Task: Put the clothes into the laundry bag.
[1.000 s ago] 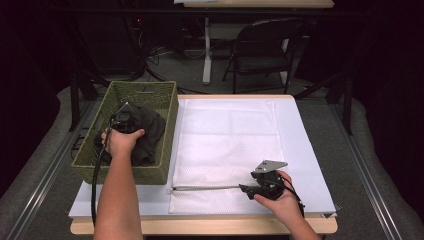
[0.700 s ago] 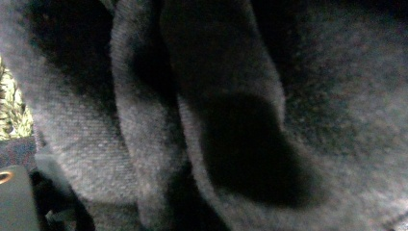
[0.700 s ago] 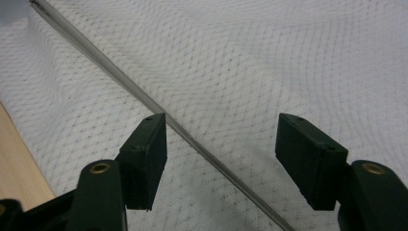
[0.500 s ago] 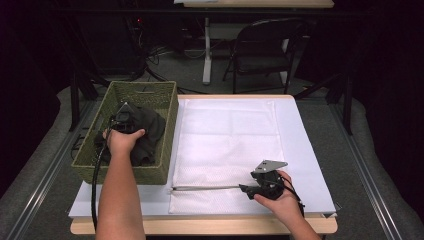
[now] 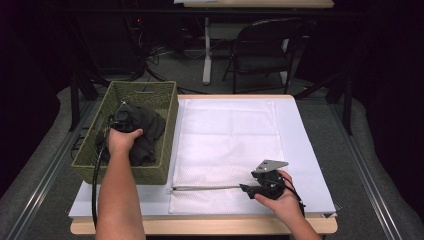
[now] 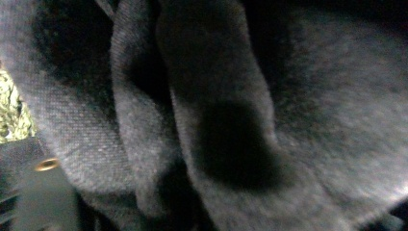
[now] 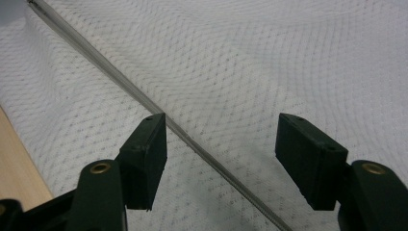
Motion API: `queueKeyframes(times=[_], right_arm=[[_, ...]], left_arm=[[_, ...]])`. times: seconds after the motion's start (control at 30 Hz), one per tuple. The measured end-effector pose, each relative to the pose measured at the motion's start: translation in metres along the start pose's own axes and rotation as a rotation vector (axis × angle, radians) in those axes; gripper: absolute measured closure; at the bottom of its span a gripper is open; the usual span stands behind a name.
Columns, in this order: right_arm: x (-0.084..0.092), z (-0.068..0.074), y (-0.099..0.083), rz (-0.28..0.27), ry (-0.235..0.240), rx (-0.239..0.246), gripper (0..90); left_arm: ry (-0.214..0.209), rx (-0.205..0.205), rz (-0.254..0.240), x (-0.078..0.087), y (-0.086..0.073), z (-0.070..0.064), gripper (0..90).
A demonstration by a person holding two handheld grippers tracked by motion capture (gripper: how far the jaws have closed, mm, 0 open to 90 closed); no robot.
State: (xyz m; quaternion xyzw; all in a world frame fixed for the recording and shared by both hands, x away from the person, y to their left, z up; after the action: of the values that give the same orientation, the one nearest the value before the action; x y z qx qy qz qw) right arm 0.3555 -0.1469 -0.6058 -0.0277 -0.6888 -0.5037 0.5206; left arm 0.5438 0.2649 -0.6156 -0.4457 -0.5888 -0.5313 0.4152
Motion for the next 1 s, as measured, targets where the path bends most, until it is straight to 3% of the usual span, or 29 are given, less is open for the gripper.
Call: queueKeyframes(times=[0.2, 0.43, 0.77, 1.0], right_arm=[[-0.001, 0.0, 0.0, -0.001, 0.0, -0.003, 35.6], [-0.002, -0.001, -0.001, 0.005, -0.004, 0.001, 35.6], [-0.001, -0.002, -0.002, 0.004, -0.005, -0.009, 35.6], [-0.004, 0.0, -0.002, 0.009, 0.0, -0.011, 35.6]], left_arm=[[-0.017, -0.013, -0.011, 0.005, 0.001, -0.003, 36.1], [-0.028, -0.04, -0.018, 0.013, -0.001, -0.007, 43.8], [-0.036, -0.065, -0.048, 0.028, 0.0, -0.011, 45.6], [-0.006, -0.094, -0.065, 0.048, 0.005, -0.012, 45.9]])
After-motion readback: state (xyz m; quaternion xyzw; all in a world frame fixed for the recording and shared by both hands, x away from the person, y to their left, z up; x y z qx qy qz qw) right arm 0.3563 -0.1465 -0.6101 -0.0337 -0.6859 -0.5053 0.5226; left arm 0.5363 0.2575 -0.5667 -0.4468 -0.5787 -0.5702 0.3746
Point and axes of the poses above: each handheld gripper's, and its own axes: x roughly backward along the jaws, y roughly out of its top, z roughly to its left, the point moved 10 cm from there along -x, roughly forward along the jaws, and after that the axes turned 5 degrees about z, right-handed, at the moved point
